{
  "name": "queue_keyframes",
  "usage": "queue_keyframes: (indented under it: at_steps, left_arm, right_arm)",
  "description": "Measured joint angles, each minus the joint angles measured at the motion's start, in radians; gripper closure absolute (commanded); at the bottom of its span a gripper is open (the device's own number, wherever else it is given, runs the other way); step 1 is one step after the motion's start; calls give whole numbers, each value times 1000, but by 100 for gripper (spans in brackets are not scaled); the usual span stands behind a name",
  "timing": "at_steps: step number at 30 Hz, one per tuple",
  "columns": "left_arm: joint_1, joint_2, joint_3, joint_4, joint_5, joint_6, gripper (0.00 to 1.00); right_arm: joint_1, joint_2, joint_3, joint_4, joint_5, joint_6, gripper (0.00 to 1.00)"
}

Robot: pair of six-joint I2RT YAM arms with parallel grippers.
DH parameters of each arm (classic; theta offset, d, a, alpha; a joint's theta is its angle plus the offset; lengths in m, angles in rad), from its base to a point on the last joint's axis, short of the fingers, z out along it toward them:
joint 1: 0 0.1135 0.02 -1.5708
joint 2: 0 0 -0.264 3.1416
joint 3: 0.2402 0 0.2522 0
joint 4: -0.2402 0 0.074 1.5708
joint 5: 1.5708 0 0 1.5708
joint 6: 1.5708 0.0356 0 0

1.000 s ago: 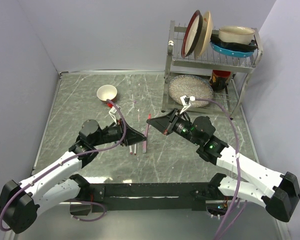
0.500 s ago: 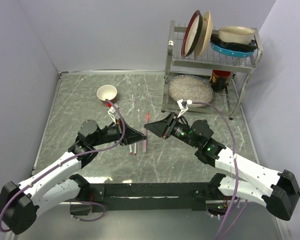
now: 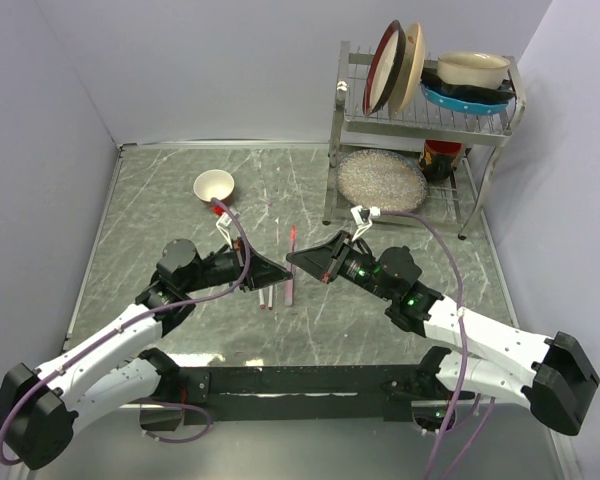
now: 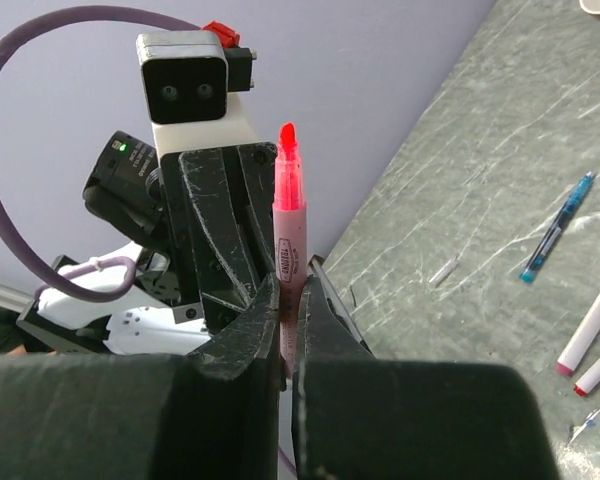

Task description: Insert the pens into the pen caps

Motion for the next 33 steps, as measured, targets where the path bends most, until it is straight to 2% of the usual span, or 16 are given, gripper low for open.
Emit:
queue_keyframes:
  at_steps: [1,3,5,7,8,10,12,14,19,26,29,33]
  left_arm:
    - [0,0,0,-5,0,1,93]
    - [1,0,0,-9,0,2,59]
    - [1,-4,1,-21,-8,15,33]
    - [-1,-12,4,-58,-27,37,23]
    - [-2,-22,4,-84,-40,42,16]
    - [-3,-53,4,-133,-87,49,14]
    - [-3,-93,4,-177,-162,44,19]
    - [-3,-117,13,-232,-249,32,20]
    - [-3,-56,112,-407,-511,-10,25]
    - [3,305,497,-732,-919,-114,27]
    - [27,486,683,-872,-1025,-196,32]
    - [71,723,903,-1015,-1095,-282,36]
  right_arm:
    - [0,3,-3,7,1,1,100]
    - [0,5,-3,10,3,0,100]
    - [3,5,-3,16,3,7,100]
    - [10,5,-3,24,0,8,100]
    - [14,3,-3,26,0,8,100]
    - [17,-6,-3,14,8,4,100]
    - [17,-35,-3,-23,27,-8,100]
    - [17,-80,-3,-74,56,-27,100]
    - [17,-245,-5,-207,143,-79,100]
    - [17,-423,-7,-384,230,-156,100]
    - [17,-474,-14,-447,252,-182,100]
    - [17,-531,-16,-524,280,-219,100]
